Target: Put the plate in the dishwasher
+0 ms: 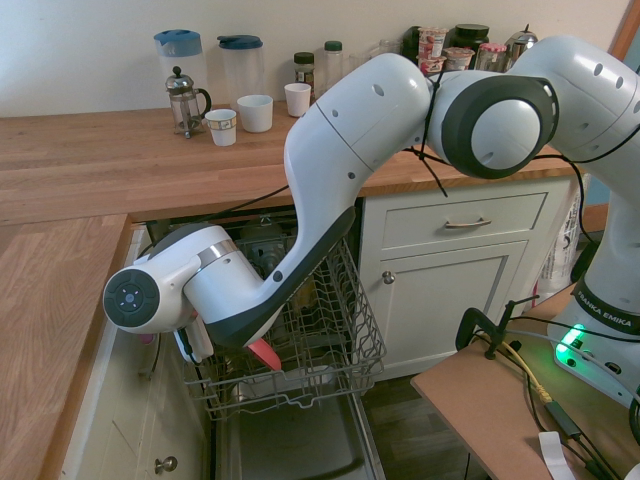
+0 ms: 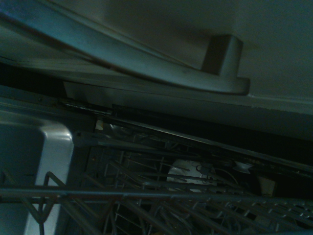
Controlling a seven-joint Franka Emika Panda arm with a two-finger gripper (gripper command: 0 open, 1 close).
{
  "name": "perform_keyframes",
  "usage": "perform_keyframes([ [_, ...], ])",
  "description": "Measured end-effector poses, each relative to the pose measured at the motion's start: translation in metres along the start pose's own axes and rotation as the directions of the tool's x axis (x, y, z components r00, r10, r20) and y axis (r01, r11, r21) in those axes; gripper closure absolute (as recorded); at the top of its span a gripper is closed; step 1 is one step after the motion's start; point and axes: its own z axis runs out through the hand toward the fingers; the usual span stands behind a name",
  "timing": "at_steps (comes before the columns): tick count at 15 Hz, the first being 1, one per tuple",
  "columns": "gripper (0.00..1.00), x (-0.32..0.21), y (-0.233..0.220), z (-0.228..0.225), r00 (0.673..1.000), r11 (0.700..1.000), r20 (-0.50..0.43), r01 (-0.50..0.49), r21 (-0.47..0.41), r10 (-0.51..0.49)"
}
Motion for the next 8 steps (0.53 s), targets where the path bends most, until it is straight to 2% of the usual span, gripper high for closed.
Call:
perform_keyframes([
  [4,0.0,0.002,0.004,-0.027,1.0,0.998,0.007,-0.029,0.049,0.028],
  [8,0.0,-0.001,0.02,-0.075,0.997,0.996,0.037,-0.073,0.056,0.071],
])
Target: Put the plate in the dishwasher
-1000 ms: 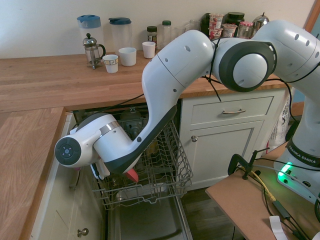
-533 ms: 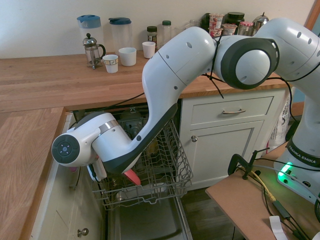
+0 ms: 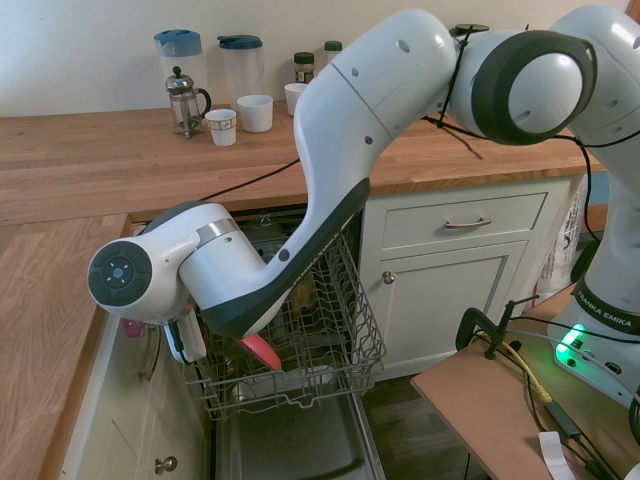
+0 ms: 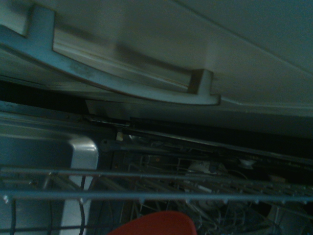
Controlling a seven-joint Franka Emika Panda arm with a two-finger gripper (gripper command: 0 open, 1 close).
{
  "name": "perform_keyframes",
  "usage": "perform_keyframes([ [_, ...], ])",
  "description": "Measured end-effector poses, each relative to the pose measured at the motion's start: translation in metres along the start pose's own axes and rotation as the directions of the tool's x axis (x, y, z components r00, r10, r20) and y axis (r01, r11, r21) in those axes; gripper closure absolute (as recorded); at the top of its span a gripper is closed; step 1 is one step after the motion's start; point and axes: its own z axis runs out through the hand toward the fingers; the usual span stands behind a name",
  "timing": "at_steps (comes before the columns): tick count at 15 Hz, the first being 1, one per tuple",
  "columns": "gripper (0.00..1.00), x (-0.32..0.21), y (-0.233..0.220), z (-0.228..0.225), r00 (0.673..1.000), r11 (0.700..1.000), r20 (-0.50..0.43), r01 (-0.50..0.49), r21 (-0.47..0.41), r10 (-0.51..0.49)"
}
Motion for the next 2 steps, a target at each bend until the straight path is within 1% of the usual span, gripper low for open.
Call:
perform_keyframes([
  [2,0.0,0.0,0.0122,-0.0201,0.999,1.0,0.021,-0.028,-0.005,0.028],
])
